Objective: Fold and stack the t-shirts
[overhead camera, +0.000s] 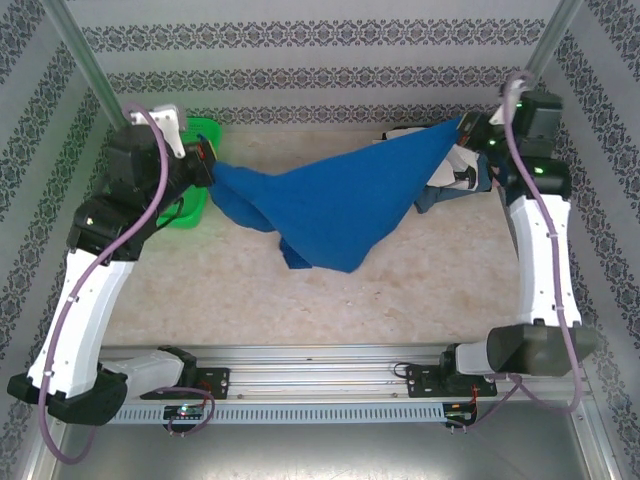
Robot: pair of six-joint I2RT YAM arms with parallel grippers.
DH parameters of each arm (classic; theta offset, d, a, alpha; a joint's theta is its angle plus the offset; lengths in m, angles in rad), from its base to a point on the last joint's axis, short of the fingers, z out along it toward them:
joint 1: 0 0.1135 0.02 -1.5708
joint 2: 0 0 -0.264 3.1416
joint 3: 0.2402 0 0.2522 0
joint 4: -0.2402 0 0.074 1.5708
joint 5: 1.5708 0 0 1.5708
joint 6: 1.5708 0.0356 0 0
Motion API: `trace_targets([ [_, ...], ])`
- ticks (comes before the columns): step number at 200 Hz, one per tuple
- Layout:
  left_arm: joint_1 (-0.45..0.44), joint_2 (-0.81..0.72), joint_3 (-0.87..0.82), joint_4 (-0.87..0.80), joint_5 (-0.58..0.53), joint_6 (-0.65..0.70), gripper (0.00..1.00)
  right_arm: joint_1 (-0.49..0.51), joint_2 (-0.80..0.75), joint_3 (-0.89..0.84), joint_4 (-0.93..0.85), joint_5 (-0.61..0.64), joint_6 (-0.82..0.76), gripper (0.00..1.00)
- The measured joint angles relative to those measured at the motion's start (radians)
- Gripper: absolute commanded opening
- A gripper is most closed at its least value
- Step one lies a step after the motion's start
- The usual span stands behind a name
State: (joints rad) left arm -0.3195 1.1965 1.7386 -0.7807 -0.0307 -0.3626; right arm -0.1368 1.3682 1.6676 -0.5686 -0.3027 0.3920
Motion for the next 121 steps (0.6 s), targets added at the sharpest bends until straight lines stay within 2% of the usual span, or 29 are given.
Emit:
trace_targets([
  [23,0.001,0.075,0.172,-0.034,-0.016,0.076,0.00,-0.039,-0.037,0.075,0.026,-0.029,0.043,0.00],
  [65,0.001,0.175,0.446,-0.100,-0.061,0.228,0.00,-0.043,-0.058,0.222,0.049,-0.059,0.079,0.00],
  [90,0.001,0.182,0.520,-0.106,-0.092,0.305,0.00,-0.043,-0.071,0.272,0.051,-0.063,0.090,0.00],
  [121,0.001,0.163,0.533,-0.105,-0.109,0.372,0.00,-0.043,-0.103,0.282,0.050,-0.074,0.108,0.00],
])
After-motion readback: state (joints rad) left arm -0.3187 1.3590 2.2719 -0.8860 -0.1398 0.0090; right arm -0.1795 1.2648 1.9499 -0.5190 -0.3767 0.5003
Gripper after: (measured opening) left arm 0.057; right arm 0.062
